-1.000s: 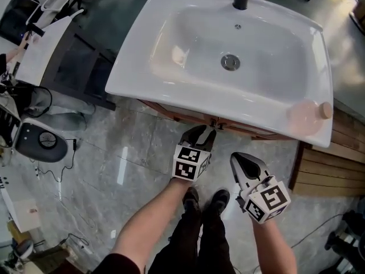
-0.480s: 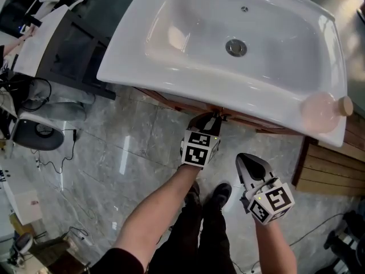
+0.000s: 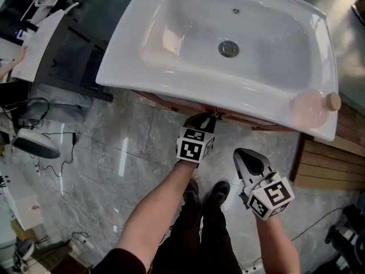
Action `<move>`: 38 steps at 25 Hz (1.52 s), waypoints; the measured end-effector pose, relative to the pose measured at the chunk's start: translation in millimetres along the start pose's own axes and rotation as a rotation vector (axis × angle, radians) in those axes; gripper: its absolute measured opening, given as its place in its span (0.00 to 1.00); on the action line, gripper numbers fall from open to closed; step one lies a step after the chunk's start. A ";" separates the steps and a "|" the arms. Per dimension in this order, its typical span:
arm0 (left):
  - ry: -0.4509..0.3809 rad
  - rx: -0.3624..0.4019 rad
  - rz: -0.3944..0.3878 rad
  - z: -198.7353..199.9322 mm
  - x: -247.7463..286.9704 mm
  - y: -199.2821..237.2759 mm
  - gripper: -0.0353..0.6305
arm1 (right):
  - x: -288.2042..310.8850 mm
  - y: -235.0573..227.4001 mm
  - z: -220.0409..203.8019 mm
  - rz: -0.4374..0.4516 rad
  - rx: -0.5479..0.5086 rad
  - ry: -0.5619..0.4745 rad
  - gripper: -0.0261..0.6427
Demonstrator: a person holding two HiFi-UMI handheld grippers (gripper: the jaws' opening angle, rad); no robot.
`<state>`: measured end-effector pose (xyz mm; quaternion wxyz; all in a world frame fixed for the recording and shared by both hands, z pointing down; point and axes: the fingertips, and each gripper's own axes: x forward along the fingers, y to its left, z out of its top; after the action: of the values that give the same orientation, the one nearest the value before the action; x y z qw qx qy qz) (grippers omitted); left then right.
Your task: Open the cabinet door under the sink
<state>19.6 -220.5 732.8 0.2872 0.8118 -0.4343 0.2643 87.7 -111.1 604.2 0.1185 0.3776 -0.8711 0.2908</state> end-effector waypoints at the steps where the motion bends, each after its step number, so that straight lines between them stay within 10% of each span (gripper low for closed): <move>1: 0.000 0.003 -0.007 -1.5 -1.6 0.0 0.19 | -1.0 -0.8 0.6 -0.002 -0.001 0.000 0.06; 22: 0.001 0.127 -0.168 -38.9 -40.3 -6.3 0.19 | 99.4 21.2 34.2 0.081 -0.251 0.007 0.24; 38: 0.045 0.200 -0.079 -72.5 -79.6 -2.6 0.24 | 98.4 77.4 16.5 0.070 -0.295 0.044 0.20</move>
<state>-29.7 -124.8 728.7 0.2246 0.8467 -0.3667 0.3132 -35.9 -136.6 600.5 0.1818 0.3189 -0.9142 0.1718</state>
